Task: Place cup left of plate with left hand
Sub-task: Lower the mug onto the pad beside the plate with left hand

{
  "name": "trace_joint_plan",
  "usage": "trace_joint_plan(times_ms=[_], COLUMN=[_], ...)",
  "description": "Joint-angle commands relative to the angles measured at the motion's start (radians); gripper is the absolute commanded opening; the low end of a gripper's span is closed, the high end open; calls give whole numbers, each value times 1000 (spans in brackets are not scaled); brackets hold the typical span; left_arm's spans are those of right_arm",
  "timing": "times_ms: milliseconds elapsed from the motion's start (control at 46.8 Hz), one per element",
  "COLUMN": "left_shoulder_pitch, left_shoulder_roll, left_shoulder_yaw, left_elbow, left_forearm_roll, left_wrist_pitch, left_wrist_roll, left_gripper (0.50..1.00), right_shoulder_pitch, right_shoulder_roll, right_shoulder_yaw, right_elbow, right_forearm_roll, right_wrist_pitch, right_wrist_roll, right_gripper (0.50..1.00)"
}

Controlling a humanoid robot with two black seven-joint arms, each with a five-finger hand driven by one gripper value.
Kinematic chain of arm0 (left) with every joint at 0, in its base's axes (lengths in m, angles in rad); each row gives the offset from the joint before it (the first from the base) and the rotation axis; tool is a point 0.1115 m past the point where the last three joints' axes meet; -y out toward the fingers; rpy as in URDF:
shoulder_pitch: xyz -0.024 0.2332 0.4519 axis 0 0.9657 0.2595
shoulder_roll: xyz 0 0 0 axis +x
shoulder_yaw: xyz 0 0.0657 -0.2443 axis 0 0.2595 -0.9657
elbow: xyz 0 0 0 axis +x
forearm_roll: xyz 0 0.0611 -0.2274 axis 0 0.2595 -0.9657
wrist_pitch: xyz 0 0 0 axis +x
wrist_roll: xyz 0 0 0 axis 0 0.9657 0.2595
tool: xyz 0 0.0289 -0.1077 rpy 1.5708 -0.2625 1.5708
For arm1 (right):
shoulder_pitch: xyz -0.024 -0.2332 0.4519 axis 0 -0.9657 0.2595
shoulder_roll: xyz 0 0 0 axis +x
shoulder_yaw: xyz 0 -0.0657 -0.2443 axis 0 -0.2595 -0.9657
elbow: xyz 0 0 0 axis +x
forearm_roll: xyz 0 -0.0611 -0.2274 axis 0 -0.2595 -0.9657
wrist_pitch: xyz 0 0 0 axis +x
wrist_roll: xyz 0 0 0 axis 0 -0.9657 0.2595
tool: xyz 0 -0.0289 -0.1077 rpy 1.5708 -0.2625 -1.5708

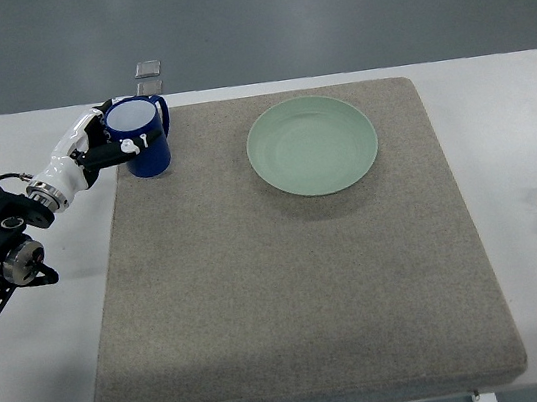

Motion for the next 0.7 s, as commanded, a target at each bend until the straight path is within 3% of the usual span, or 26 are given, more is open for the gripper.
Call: trace_joint_plan(times_ms=[0,214,683], left_shoulder_pitch=[0,11,14], left_shoulder_roll=[-2,-19,-63], left_shoulder_yaw=[1,3,1], left_elbow=[0,21,69], left_forearm_roll=[0,0,0], left_wrist_pitch=[-1,0,0], left_wrist_roll=[-18,-48,-66], left_gripper=[606,606,658], right_shoulder_pitch=[0,0,0], right_shoulder_roll=[0,0,0], right_shoulder_yaw=[0,0,0], right_elbow=[0,0,0], right_forearm_roll=[0,0,0], right_wrist_pitch=[0,0,0], right_wrist_roll=[0,0,0], right_gripper=[932,932,932])
